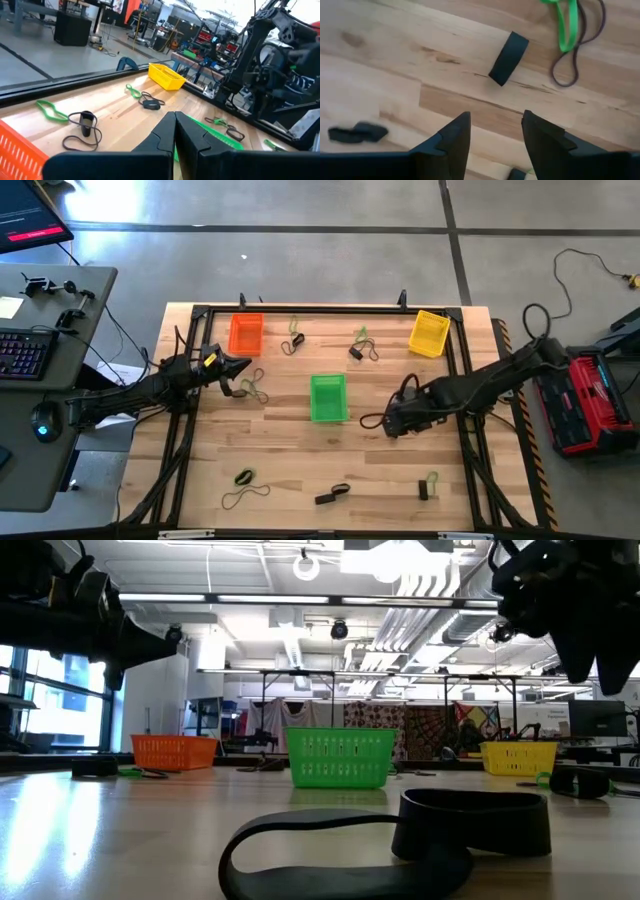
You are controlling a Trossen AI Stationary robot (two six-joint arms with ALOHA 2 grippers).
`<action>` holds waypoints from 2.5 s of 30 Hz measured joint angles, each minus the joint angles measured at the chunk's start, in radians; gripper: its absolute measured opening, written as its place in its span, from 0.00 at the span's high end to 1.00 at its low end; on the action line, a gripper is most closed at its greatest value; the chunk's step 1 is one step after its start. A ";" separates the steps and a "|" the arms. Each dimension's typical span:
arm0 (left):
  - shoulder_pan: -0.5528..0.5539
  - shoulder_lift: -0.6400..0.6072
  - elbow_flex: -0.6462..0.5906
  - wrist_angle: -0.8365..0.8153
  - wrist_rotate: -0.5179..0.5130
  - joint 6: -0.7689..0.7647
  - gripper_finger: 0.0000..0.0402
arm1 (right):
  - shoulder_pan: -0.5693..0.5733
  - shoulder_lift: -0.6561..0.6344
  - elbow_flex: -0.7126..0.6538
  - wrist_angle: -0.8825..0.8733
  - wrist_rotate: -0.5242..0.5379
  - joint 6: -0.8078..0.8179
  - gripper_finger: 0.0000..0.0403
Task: Sort rubber bands into baskets
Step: Put the black rubber band into the orange bin
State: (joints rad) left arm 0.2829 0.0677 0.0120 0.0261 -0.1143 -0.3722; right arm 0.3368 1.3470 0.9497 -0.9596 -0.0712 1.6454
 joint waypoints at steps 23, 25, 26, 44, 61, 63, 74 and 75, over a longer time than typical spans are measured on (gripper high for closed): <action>0.000 0.000 0.000 0.000 0.004 -0.001 1.00 | -0.016 0.350 0.000 0.126 0.041 0.134 0.61; 0.000 0.000 0.000 0.000 0.004 -0.001 1.00 | -0.016 0.362 0.000 0.126 0.045 0.137 0.64; 0.000 0.000 0.000 0.000 0.004 -0.001 1.00 | -0.016 0.367 0.000 0.126 0.047 0.136 0.65; 0.000 0.000 0.000 0.000 0.007 -0.016 1.00 | -0.015 0.365 0.068 0.022 0.026 0.055 0.98; 0.000 0.001 0.000 0.000 0.008 0.017 1.00 | -0.031 0.362 0.379 -0.012 0.063 -0.400 0.99; 0.000 0.001 0.000 0.000 0.008 0.016 1.00 | -0.048 0.362 0.379 0.030 0.053 -0.471 0.99; 0.000 0.001 0.000 -0.006 0.042 0.007 1.00 | -0.271 0.366 0.383 0.223 -0.026 -0.867 0.99; 0.000 0.000 0.000 -0.006 0.040 0.007 1.00 | -0.302 0.366 0.384 0.242 -0.044 -0.909 0.99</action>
State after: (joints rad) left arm 0.2828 0.0681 0.0120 0.0200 -0.0744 -0.3649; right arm 0.0347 1.7134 1.3336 -0.7180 -0.1151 0.7366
